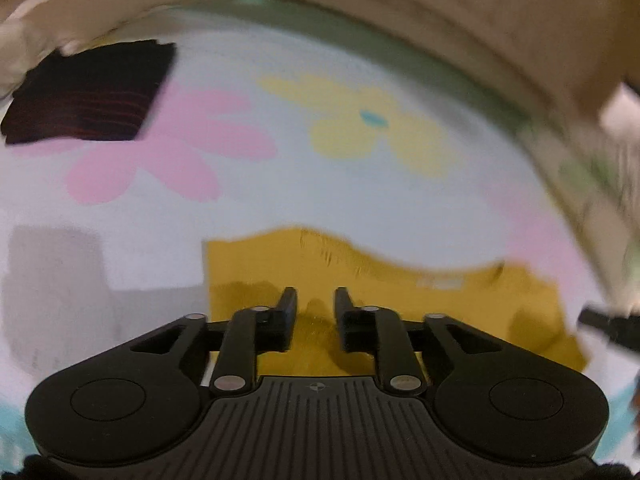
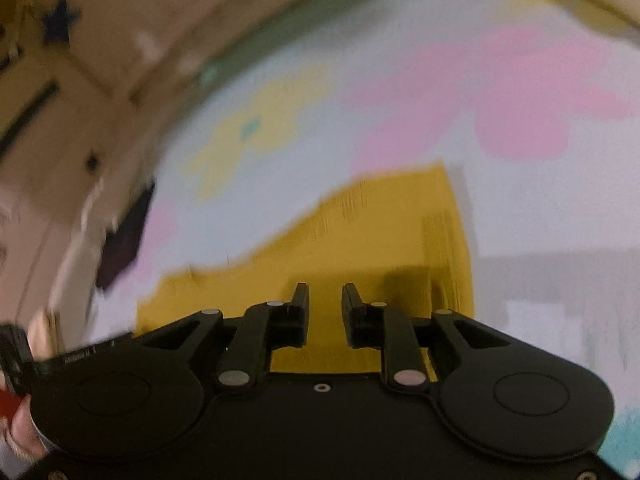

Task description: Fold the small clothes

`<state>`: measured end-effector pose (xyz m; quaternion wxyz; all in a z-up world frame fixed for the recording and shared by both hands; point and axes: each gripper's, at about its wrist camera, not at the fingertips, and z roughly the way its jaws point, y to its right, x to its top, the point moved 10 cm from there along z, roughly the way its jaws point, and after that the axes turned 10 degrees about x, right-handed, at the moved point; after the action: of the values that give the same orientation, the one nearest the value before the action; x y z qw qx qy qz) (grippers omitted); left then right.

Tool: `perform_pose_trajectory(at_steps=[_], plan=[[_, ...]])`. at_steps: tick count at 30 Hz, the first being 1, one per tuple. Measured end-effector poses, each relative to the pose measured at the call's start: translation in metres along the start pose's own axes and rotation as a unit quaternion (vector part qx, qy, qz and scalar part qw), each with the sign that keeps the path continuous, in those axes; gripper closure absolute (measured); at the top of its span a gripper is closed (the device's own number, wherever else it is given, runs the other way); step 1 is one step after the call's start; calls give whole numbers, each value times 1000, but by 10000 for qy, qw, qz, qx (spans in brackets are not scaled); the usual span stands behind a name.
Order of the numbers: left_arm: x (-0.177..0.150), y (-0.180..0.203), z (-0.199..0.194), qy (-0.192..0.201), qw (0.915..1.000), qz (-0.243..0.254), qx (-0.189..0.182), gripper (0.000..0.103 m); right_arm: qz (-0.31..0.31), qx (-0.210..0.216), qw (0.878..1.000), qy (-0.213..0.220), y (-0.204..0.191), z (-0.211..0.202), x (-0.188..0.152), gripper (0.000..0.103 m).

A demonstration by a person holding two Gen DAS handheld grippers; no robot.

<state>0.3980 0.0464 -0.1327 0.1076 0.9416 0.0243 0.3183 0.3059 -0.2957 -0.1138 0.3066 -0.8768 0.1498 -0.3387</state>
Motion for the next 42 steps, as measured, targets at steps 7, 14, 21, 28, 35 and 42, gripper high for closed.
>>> perform_pose_trajectory(at_steps=[7, 14, 21, 28, 35, 42], plan=[[-7, -14, -7, -37, 9974, 661, 287, 79, -546, -326, 9979, 105, 8, -28, 8, 73], [-17, -33, 5, -396, 9960, 671, 439, 79, -1187, -1127, 9812, -1019, 32, -39, -18, 73], [-19, -28, 8, -391, 9960, 731, 340, 74, -1680, -1007, 9741, -1127, 9, -13, -14, 73], [-19, -32, 7, -362, 9965, 683, 322, 62, -1181, -770, 9895, -332, 12, -26, 13, 73], [-20, -31, 7, -405, 9969, 596, 311, 62, -1010, -328, 9871, -1201, 12, -28, -16, 73], [-22, -27, 9, -449, 9965, 675, 220, 60, -563, -141, 9952, -782, 15, -2, -9, 73]])
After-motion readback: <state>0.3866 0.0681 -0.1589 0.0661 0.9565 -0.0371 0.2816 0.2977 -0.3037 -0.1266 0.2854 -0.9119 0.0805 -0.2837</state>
